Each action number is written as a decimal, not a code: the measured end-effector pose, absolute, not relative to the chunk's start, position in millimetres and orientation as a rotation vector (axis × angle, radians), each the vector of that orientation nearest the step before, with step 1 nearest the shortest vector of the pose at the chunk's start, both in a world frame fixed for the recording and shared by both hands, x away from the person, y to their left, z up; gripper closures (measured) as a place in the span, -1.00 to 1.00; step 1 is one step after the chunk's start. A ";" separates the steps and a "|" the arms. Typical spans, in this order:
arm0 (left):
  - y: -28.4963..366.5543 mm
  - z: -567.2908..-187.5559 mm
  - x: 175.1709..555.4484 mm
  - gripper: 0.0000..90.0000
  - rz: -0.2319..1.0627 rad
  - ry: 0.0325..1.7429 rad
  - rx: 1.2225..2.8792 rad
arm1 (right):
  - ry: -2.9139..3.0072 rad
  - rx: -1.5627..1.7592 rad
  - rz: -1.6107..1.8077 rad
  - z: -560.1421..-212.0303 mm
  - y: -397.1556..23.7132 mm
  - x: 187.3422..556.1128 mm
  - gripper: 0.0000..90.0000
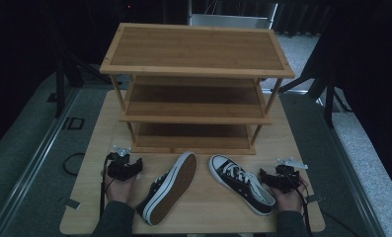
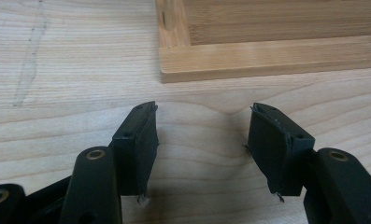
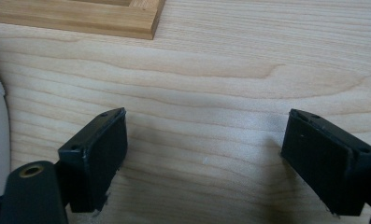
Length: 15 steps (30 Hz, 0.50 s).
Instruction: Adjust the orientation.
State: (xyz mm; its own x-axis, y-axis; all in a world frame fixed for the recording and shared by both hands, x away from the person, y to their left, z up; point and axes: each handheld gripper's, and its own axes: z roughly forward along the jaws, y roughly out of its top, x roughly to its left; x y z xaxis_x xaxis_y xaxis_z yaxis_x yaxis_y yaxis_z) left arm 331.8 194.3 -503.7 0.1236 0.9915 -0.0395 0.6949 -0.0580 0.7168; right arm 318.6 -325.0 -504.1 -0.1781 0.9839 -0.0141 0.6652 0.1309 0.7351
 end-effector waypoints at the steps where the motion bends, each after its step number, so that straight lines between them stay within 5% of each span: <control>1: 194.3 -503.5 331.7 -0.02 0.638 1.626 1.815 | 1.907 1.583 0.823 -504.1 -325.0 318.7 -0.68; 15: 184.9 -490.8 319.5 0.06 0.586 1.503 1.832 | 1.909 1.581 0.823 -504.1 -324.9 319.0 -0.68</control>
